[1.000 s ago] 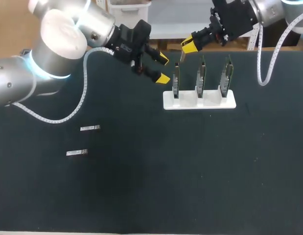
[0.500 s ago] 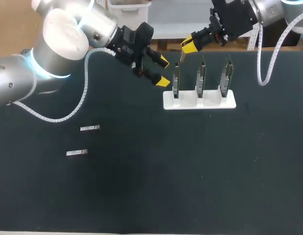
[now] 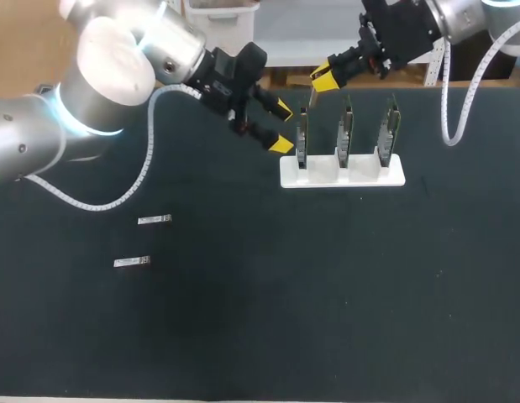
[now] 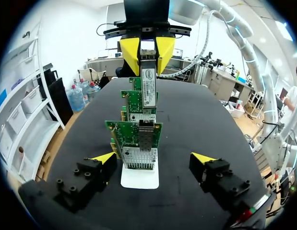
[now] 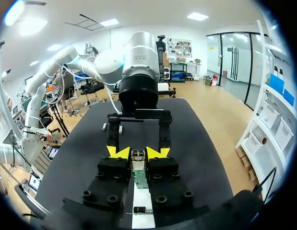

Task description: Pick up the optical module with the left hand, and insert it into the network port with the right hand.

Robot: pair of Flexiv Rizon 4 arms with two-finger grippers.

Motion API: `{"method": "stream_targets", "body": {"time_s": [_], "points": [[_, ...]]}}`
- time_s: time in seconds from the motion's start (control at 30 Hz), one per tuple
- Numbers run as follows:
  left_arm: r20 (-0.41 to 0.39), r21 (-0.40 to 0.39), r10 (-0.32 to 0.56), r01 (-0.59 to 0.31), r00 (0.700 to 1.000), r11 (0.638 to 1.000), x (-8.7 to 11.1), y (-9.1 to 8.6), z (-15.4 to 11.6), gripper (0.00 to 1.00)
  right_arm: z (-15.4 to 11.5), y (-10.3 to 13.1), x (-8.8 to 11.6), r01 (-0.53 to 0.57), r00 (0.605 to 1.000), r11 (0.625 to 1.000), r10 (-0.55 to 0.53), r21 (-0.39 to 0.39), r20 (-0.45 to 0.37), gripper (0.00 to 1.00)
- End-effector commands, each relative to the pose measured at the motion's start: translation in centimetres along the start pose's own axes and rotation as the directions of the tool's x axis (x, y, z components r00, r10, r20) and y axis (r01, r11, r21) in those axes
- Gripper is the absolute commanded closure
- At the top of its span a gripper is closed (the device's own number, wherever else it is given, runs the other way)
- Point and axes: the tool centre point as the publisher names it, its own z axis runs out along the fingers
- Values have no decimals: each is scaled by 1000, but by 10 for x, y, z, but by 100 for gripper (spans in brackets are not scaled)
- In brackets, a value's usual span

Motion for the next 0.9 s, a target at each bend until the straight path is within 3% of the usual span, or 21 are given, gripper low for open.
{"method": "stream_targets", "body": {"time_s": [0.03, 0.9], "points": [[-9, 4, -3, 3, 1000, 1000, -1, 2, 1, 0, 0, 1, -2, 2, 1000, 1000, -2, 2, -5, 100], [-34, 27, 5, -4, 999, 1000, 2, -5, 8, 0, 2, 3, -2, 1, 1000, 1000, -1, 4, -4, 100]]}}
